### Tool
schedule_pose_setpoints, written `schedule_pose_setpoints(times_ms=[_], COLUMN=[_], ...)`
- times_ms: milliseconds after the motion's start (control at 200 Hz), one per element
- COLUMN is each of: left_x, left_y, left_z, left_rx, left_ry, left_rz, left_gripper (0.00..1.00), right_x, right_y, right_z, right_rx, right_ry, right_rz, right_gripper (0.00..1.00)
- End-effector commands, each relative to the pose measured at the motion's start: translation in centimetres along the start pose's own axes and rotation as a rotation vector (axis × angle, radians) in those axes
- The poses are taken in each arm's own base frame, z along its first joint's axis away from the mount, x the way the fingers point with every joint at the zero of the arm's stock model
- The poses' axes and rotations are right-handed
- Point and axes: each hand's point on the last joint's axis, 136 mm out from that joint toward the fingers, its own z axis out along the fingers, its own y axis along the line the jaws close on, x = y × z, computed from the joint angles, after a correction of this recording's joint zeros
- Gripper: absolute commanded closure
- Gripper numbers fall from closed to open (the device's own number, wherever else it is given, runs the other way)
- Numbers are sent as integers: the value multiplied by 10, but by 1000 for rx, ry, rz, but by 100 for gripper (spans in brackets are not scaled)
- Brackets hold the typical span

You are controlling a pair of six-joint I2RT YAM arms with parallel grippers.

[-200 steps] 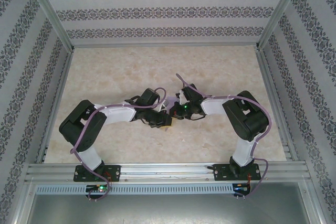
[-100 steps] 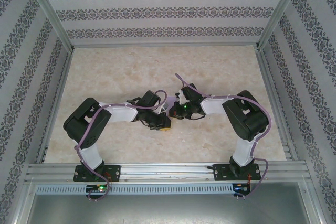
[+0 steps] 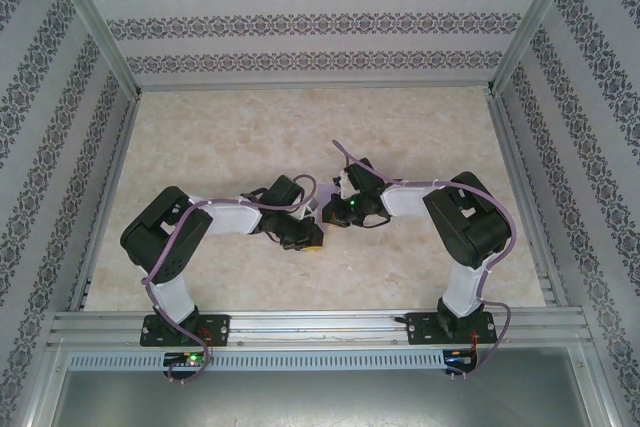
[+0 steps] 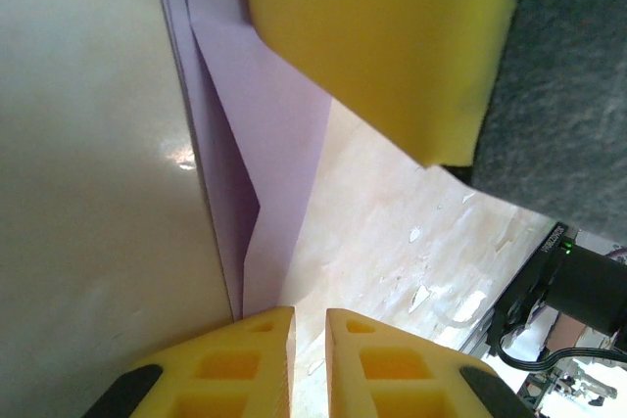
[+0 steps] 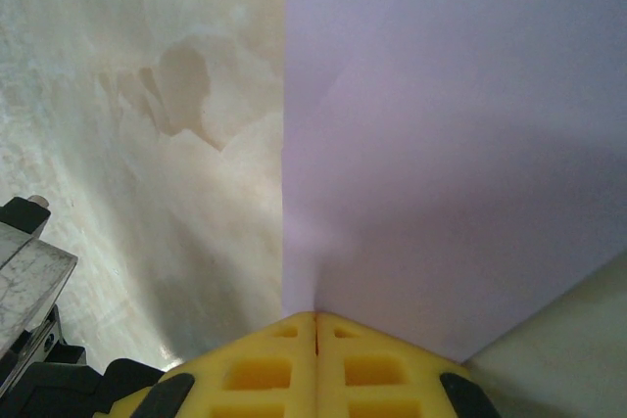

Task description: Fold a paper plane with a square sheet of paper (fold left side to right side)

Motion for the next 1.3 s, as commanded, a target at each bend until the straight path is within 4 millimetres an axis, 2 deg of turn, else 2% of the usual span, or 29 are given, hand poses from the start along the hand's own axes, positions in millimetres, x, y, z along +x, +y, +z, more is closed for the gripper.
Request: schedule_pose_setpoints(times_ms=[0, 285, 645, 1029, 1149, 1299], left_x=[3, 2, 11, 19, 18, 10], left_y=[3, -7, 9, 11, 0, -21], left_z=[-3, 4, 6, 4, -1, -18], left_rx=[-9, 75, 26, 24, 64, 90], left_ry=[-9, 0, 12, 20, 3, -33], left_rz=[-5, -16, -34, -40, -26, 18], left_gripper=[84, 84, 84, 84, 84, 84], right_x=[31, 32, 32, 33, 33, 32], right_y=[-68, -69, -70, -73, -72, -71], right_z=[11, 12, 13, 11, 10, 10], right_rx=[239, 240, 243, 260, 260, 259], right_ry=[76, 84, 84, 87, 88, 85], right_rz=[93, 97, 99, 97, 94, 93], right_gripper=[100, 100, 100, 100, 100, 100])
